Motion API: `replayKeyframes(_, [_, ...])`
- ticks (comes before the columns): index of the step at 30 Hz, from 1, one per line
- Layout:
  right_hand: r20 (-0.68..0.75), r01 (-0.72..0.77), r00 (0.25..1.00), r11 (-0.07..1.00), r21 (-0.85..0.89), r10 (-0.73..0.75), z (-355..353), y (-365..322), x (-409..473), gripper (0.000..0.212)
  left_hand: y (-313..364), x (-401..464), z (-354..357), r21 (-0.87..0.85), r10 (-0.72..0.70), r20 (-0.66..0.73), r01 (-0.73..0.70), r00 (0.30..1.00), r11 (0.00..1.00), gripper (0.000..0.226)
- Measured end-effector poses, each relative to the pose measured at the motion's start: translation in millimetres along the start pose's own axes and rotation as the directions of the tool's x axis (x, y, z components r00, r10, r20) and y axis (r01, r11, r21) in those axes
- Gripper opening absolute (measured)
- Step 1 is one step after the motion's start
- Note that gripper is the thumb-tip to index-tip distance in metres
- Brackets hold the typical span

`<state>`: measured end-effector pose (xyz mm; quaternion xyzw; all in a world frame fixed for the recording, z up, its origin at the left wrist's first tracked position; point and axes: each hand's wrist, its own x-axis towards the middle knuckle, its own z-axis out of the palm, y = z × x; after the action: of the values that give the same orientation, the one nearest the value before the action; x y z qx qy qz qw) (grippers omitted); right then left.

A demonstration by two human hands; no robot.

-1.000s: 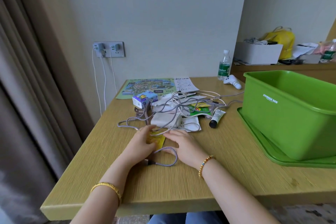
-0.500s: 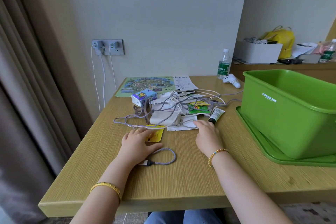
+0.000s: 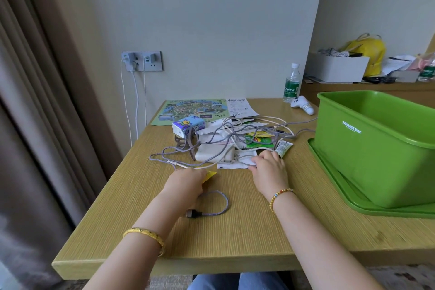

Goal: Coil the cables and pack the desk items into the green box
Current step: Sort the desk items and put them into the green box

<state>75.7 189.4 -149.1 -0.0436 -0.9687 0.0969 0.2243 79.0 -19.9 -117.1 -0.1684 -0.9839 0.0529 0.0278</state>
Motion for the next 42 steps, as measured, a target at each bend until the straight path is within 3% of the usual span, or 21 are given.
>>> replayKeyframes(3, [-0.002,-0.035,0.999,0.992,0.123,0.036,-1.9,2.0,-2.2,0.023,0.8,-5.5,0.3,-0.056,-0.013,-0.148,0.005,0.989,0.998,0.020])
replayKeyframes(6, [0.022,-0.075,0.997,0.954,0.291,0.071,-3.8,2.0,-3.5,0.014,1.4,-14.4,5.5,-0.255,-0.024,-0.350,-0.070,0.936,0.964,0.020])
replayKeyframes(8, [0.075,-0.125,0.992,0.836,0.534,0.100,-7.2,1.1,-4.7,0.010,4.4,-18.2,5.1,-0.440,-0.062,-0.437,-0.153,0.897,0.885,0.019])
replayKeyframes(10, [0.153,-0.197,0.980,0.631,0.750,0.124,-12.8,-0.8,-6.2,0.023,9.0,-16.1,1.6,-0.623,-0.174,-0.484,-0.198,0.858,0.756,0.011])
replayKeyframes(12, [0.182,-0.214,0.977,0.545,0.811,0.114,-15.2,-0.3,-6.3,0.035,13.4,-8.5,-2.4,-0.712,-0.290,-0.501,-0.197,0.815,0.674,0.009])
replayKeyframes(14, [0.188,-0.191,0.980,0.596,0.780,0.068,-15.9,-0.3,-7.1,0.036,18.2,1.9,-5.1,-0.686,-0.296,-0.520,-0.185,0.801,0.704,0.014])
replayKeyframes(16, [0.193,-0.148,0.981,0.702,0.696,0.016,-13.1,1.3,-6.5,0.036,25.1,12.4,-5.0,-0.608,-0.204,-0.548,-0.218,0.811,0.763,0.025])
replayKeyframes(20, [0.249,-0.029,0.965,0.914,0.404,-0.079,-2.4,4.4,0.5,0.053,36.7,29.8,-1.9,-0.469,-0.043,-0.597,-0.305,0.801,0.829,0.033])
replayKeyframes(23, [0.264,0.068,0.956,0.971,0.230,-0.129,-5.5,4.0,11.1,0.051,40.7,41.8,4.0,-0.347,0.039,-0.510,-0.246,0.859,0.905,0.040])
replayKeyframes(26, [0.332,0.209,0.920,0.977,0.028,-0.206,-13.6,3.9,20.0,0.044,38.4,49.0,13.4,-0.352,0.000,-0.388,-0.148,0.921,0.924,0.045])
replayKeyframes(29, [0.366,0.304,0.898,0.946,-0.114,-0.245,-17.6,-2.0,18.2,0.035,33.0,52.5,20.1,-0.364,-0.014,-0.365,-0.128,0.931,0.923,0.045])
replayKeyframes(36, [0.193,0.392,0.917,0.874,-0.286,-0.349,-18.4,0.6,-3.7,0.046,31.2,55.5,21.0,-0.406,-0.029,-0.331,-0.115,0.943,0.907,0.045])
replayKeyframes(39, [0.138,0.378,0.926,0.880,-0.286,-0.352,-26.7,9.3,-14.4,0.044,32.8,53.9,17.6,-0.444,-0.035,-0.316,-0.116,0.948,0.888,0.044])
replayKeyframes(42, [0.056,0.241,0.971,0.941,-0.240,-0.234,-41.1,14.7,-16.6,0.029,38.1,50.7,5.8,-0.579,-0.120,-0.314,-0.090,0.942,0.811,0.040])
